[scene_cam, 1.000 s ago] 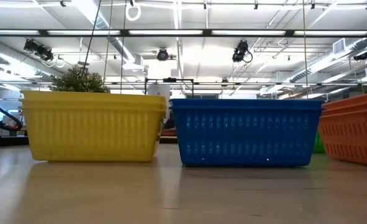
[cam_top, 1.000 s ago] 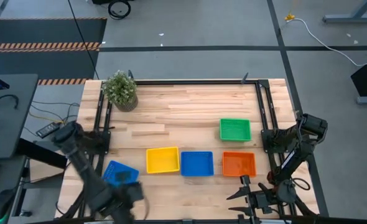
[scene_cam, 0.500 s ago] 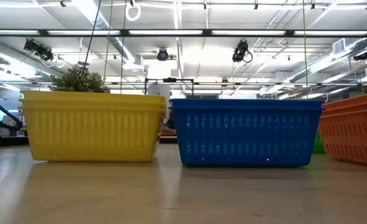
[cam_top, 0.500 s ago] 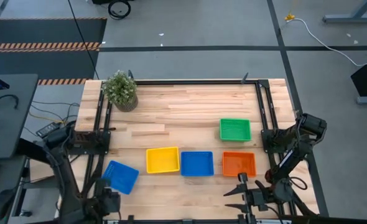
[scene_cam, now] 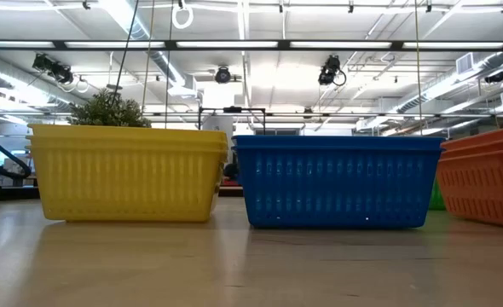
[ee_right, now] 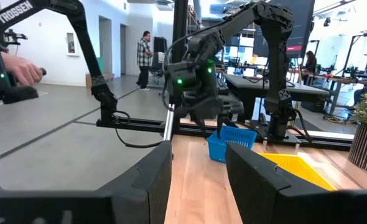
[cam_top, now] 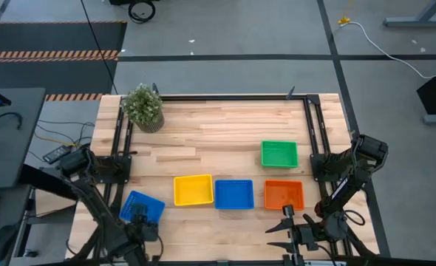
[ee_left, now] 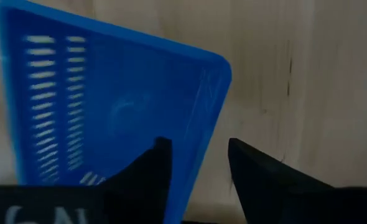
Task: Stack baskets by color
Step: Stack the left blue bin on top of the right blue bin
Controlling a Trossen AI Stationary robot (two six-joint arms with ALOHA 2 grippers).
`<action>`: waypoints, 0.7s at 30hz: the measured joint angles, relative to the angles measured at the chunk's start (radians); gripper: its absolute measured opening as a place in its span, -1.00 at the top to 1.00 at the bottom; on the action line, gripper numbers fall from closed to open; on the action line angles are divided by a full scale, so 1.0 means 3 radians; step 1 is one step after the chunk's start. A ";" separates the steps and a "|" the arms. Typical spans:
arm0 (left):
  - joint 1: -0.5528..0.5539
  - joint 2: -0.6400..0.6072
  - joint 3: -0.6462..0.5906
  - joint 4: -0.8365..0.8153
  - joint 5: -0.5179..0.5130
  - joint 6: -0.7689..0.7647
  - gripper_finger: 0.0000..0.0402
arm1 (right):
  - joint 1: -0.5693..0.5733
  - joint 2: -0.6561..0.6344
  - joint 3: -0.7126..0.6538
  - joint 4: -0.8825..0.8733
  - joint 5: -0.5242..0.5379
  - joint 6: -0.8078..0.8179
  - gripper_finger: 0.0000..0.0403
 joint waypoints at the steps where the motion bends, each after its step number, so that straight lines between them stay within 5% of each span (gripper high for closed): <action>1: 0.0028 0.0000 -0.0051 0.0047 0.0072 0.0044 0.22 | 0.0000 0.0000 0.0000 0.0000 0.0001 0.0000 0.22; 8: 0.0232 0.0001 -0.0128 0.0093 0.0297 0.0121 0.65 | 0.0000 0.0000 0.0000 0.0000 0.0000 -0.0001 0.22; 11: 0.0360 0.0000 0.0036 -0.0006 0.0650 0.0250 0.91 | 0.0000 0.0000 0.0000 0.0000 0.0000 0.0000 0.22; 17: 0.0584 0.0000 0.0816 -0.0737 0.0818 0.0173 0.91 | 0.0000 0.0000 0.0000 0.0001 0.0000 -0.0001 0.22; 21: 0.0785 0.0000 0.1528 -0.1035 0.0598 0.0118 0.93 | 0.0000 0.0000 0.0000 0.0001 0.0000 -0.0003 0.22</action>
